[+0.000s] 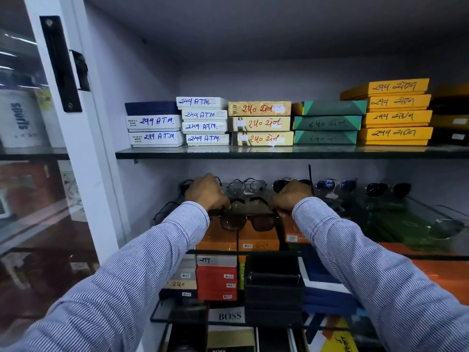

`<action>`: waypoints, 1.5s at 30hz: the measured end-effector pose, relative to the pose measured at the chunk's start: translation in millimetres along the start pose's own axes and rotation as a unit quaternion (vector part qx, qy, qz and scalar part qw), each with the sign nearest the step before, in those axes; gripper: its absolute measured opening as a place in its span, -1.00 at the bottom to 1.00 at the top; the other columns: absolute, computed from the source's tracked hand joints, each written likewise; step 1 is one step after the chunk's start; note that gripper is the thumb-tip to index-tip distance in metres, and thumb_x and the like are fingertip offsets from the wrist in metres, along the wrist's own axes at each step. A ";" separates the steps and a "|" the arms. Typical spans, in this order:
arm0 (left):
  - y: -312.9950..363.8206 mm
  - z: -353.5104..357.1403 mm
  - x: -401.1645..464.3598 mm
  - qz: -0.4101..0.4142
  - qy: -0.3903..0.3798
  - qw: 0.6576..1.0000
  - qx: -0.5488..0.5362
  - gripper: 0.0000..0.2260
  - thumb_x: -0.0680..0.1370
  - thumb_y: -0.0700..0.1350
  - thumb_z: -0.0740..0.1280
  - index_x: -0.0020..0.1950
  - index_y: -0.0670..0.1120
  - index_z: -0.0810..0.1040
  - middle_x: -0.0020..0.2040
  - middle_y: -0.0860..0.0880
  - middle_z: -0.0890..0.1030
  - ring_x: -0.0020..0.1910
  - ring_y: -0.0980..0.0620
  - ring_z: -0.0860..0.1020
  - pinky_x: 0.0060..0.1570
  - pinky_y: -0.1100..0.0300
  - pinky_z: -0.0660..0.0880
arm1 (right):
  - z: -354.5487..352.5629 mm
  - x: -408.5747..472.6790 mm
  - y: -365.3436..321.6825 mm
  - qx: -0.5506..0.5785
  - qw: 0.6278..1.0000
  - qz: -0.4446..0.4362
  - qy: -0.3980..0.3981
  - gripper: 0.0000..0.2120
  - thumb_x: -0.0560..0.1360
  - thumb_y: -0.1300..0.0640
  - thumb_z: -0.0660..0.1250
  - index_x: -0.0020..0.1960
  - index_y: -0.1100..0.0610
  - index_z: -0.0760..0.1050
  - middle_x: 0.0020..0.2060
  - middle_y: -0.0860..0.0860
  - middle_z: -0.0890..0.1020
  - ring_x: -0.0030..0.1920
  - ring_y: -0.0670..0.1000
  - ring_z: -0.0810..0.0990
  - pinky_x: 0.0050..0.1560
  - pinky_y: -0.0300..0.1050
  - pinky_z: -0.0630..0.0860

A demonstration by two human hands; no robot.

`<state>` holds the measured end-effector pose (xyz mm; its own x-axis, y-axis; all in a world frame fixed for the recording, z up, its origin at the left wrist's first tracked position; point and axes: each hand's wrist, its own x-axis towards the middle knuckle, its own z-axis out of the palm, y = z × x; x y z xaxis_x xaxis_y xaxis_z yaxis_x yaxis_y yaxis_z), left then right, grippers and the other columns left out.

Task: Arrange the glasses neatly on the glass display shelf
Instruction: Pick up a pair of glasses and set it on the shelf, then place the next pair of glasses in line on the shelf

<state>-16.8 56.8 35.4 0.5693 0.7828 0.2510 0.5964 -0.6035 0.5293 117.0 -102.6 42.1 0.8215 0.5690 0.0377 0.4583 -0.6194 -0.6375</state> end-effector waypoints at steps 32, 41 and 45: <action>80.4 27.9 -47.2 0.288 0.021 0.954 0.081 -0.56 0.52 0.04 0.44 0.40 -0.01 0.58 0.23 -0.09 0.69 0.25 -0.13 0.60 0.29 -0.22 0.53 | -39.0 10.3 95.7 0.013 0.980 -0.062 0.190 -0.77 0.39 -0.04 0.50 -0.21 0.15 0.71 -0.28 0.12 0.72 -0.19 0.11 0.70 -0.05 -0.05 0.65; 107.2 60.5 -41.3 0.265 0.024 0.958 0.104 -0.59 0.56 -0.02 0.42 0.41 -0.04 0.59 0.27 -0.10 0.67 0.22 -0.11 0.64 0.23 -0.01 0.60 | -17.6 26.1 92.9 -0.003 0.984 -0.077 0.159 -0.84 0.39 0.09 0.52 -0.16 0.18 0.65 -0.16 0.14 0.70 -0.12 0.13 0.67 -0.02 -0.02 0.63; 110.9 68.0 -34.6 0.244 0.024 0.964 0.101 -0.60 0.54 -0.07 0.43 0.38 -0.06 0.61 0.23 -0.13 0.70 0.19 -0.13 0.66 0.20 0.02 0.61 | -23.9 31.1 101.9 0.027 0.979 -0.105 0.174 -0.92 0.44 0.17 0.47 -0.15 0.19 0.70 -0.18 0.14 0.71 -0.21 0.06 0.64 -0.16 -0.23 0.49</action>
<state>68.1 -47.5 30.4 0.7856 0.4021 0.4703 0.3660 -0.9148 0.1708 197.3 -161.0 -3.3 0.7807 0.4566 0.4268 0.6193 -0.4733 -0.6265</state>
